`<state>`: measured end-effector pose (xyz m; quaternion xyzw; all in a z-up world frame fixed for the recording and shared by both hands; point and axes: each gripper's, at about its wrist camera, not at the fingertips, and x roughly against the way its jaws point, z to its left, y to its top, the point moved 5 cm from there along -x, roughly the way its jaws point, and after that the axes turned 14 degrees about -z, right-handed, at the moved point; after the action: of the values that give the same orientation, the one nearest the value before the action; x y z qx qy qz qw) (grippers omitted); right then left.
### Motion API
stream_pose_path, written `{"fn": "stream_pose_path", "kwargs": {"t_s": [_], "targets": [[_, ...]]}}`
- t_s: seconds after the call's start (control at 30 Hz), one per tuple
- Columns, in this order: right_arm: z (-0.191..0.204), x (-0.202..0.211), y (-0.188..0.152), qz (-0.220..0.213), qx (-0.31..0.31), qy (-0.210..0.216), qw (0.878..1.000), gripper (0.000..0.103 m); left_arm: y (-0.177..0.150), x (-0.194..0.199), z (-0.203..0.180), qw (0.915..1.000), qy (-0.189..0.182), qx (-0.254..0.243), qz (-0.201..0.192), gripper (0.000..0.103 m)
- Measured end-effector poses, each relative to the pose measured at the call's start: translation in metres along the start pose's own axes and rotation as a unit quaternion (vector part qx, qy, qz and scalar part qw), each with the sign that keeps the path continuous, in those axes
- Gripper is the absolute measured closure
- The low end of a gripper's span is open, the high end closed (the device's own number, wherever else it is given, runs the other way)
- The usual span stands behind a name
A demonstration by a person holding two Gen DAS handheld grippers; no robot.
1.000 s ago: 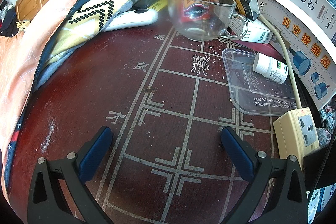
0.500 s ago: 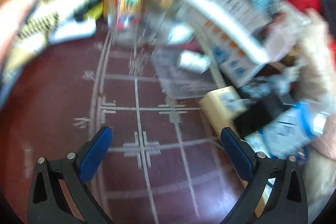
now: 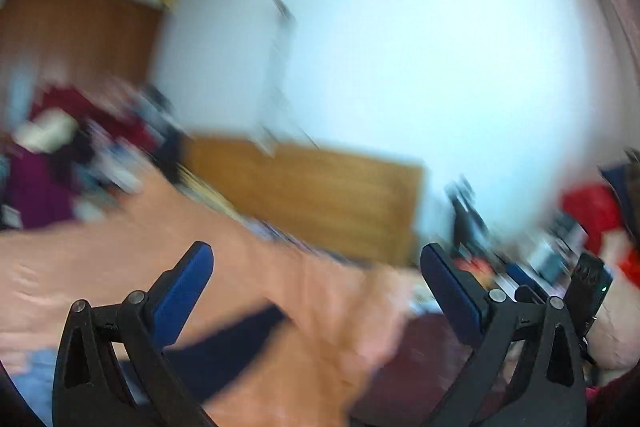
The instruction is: Fold small clothes
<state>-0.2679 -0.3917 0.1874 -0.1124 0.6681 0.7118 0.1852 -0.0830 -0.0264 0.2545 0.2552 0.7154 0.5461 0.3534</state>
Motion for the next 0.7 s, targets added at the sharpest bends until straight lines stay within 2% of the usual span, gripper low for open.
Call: {"fn": "stream_pose_path", "kwargs": {"t_s": [0.03, 0.07, 0.17, 0.23, 0.3, 0.37, 0.43, 0.47, 0.53, 0.63, 0.7], "targets": [[0.01, -0.006, 0.01, -0.007, 0.005, 0.008, 1.0, 0.0, 0.02, 0.024, 0.012, 0.9994, 0.024, -0.012, -0.022, 0.0], [0.021, -0.012, 0.022, -0.016, 0.009, 0.016, 1.0, 0.0, 0.043, 0.056, 0.027, 0.9965, 0.065, -0.026, -0.045, 0.0], [0.052, -0.024, 0.064, -0.053, 0.022, 0.04, 0.998, 0.0, 0.079, 0.114, 0.063, 0.9843, 0.157, -0.037, -0.073, 0.0], [0.072, -0.029, 0.095, -0.085, 0.046, 0.045, 0.994, 0.0, 0.101, 0.147, 0.085, 0.977, 0.194, -0.049, -0.075, 0.0], [0.089, -0.034, 0.12, -0.11, 0.069, 0.046, 0.99, 0.0, 0.129, 0.186, 0.099, 0.9652, 0.231, -0.08, -0.092, 0.0], [0.1, -0.042, 0.141, -0.129, 0.091, 0.045, 0.986, 0.0, 0.162, 0.226, 0.111, 0.9473, 0.274, -0.12, -0.116, 0.0], [0.103, -0.058, 0.153, -0.129, 0.114, 0.038, 0.984, 0.0, 0.199, 0.273, 0.127, 0.9173, 0.332, -0.164, -0.145, 0.0], [0.101, -0.067, 0.158, -0.124, 0.122, 0.036, 0.984, 0.0, 0.221, 0.302, 0.139, 0.897, 0.367, -0.187, -0.161, 0.0], [0.089, -0.083, 0.159, -0.098, 0.108, 0.018, 0.989, 0.0, 0.252, 0.346, 0.165, 0.874, 0.413, -0.192, -0.17, 0.0], [0.071, -0.098, 0.127, -0.033, 0.05, -0.015, 0.998, 0.0, 0.277, 0.402, 0.195, 0.8465, 0.462, -0.201, -0.172, 0.0], [0.082, -0.106, 0.076, 0.027, 0.038, 0.004, 0.999, 0.0, 0.268, 0.422, 0.205, 0.8352, 0.477, -0.219, -0.165, 0.0]]}}
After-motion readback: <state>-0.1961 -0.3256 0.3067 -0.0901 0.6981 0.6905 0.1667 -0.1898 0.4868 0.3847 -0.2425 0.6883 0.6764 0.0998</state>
